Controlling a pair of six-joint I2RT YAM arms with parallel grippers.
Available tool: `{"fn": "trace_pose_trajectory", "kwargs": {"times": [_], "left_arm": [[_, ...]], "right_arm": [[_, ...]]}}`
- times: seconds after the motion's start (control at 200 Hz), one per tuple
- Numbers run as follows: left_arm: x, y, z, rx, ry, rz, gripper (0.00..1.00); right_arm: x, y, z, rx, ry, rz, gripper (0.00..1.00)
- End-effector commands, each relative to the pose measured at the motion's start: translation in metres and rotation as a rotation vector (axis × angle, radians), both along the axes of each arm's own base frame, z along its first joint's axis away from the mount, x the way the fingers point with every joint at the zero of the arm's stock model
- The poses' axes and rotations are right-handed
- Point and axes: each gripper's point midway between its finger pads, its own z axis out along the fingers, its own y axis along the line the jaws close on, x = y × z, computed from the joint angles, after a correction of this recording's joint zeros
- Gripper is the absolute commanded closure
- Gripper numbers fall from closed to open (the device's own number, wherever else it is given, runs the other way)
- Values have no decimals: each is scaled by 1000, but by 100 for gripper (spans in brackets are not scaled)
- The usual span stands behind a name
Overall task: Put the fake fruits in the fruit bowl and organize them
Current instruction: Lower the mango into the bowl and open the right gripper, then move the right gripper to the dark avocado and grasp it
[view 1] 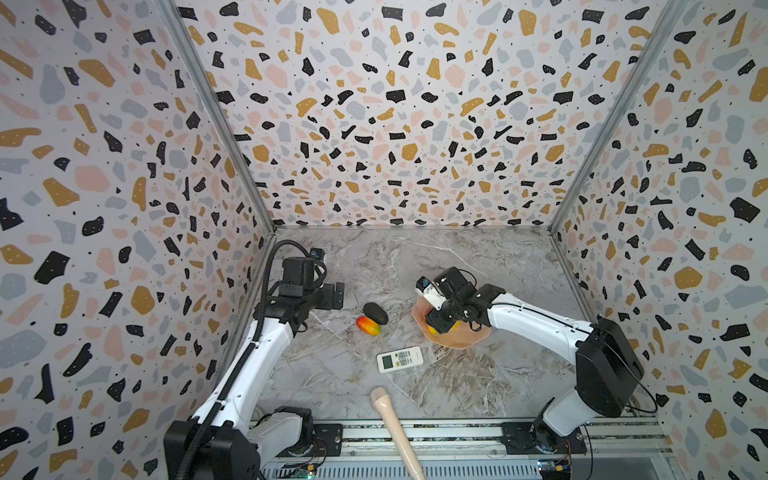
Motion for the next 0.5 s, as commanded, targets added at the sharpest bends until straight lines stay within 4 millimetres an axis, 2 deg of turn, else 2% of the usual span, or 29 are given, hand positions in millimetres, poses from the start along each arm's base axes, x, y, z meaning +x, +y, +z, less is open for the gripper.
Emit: {"fn": "trace_pose_trajectory", "kwargs": {"times": [0.0,0.14,0.26,0.29,0.496], "left_arm": [[0,1,1,1,-16,-2,0],[0,1,1,1,-14,-3,0],[0,2,1,3,-15,0,0],[0,2,1,3,-15,0,1],[-1,3,3,4,-23,2,0]], "right_arm": [[3,5,32,23,-55,19,35],[9,41,58,112,-94,92,20],[15,85,65,173,-110,160,8],[17,95,63,178,-110,168,0],[43,156,40,256,-95,157,1]]}}
